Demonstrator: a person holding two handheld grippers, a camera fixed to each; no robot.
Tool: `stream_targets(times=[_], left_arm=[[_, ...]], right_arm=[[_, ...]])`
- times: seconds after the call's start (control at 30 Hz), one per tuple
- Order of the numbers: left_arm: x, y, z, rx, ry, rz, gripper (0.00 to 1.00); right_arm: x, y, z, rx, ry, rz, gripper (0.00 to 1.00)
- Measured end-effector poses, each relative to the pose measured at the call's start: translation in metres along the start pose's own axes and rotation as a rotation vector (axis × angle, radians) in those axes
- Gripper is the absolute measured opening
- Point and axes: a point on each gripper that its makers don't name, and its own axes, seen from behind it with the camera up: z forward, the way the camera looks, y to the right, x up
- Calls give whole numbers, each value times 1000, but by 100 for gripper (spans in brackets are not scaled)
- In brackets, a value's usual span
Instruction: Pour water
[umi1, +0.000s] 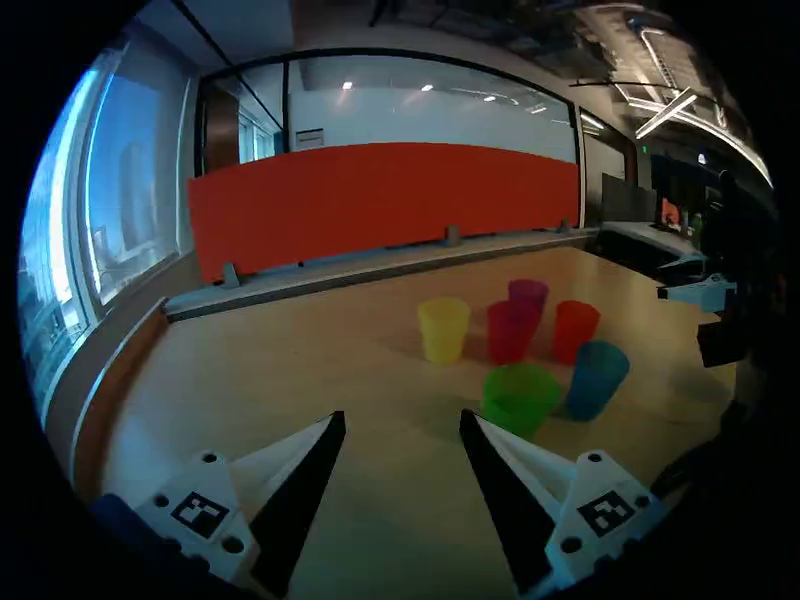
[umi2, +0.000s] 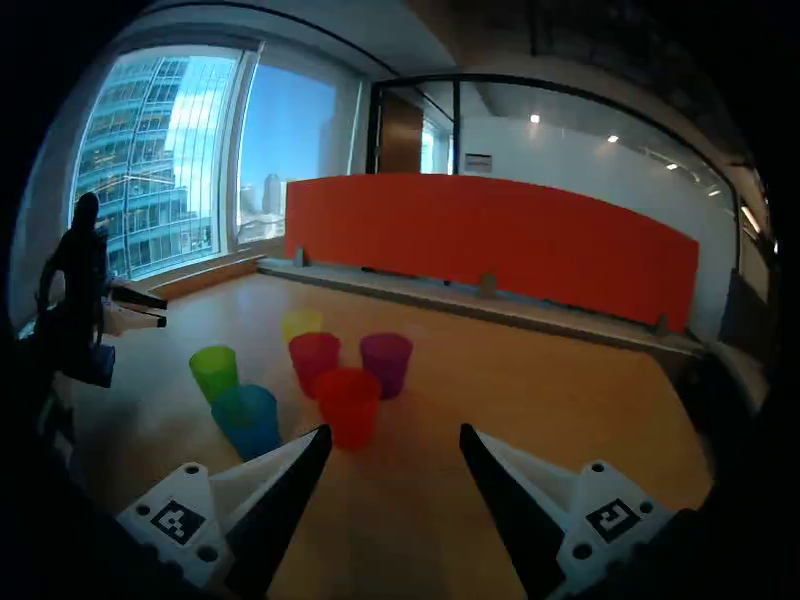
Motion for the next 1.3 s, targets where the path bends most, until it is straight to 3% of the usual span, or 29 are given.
stream_targets(times=[0.3, 0.7, 0.9, 1.1, 1.3], left_arm=[[12, -2, 6, 56, 78, -25, 84], [44, -22, 0, 144, 214, -107, 84], [62, -24, -8, 174, 278, -98, 84], [72, -24, -12, 199, 313, -85, 84], [79, -26, -14, 228, 341, -81, 84]], right_arm=[[14, 19, 3, -121, 68, 12, 99], [42, 36, -5, -229, 200, 76, 99], [54, 50, -9, -302, 267, 75, 99], [63, 59, -15, -362, 310, 44, 99], [72, 65, -22, -398, 349, 59, 99]])
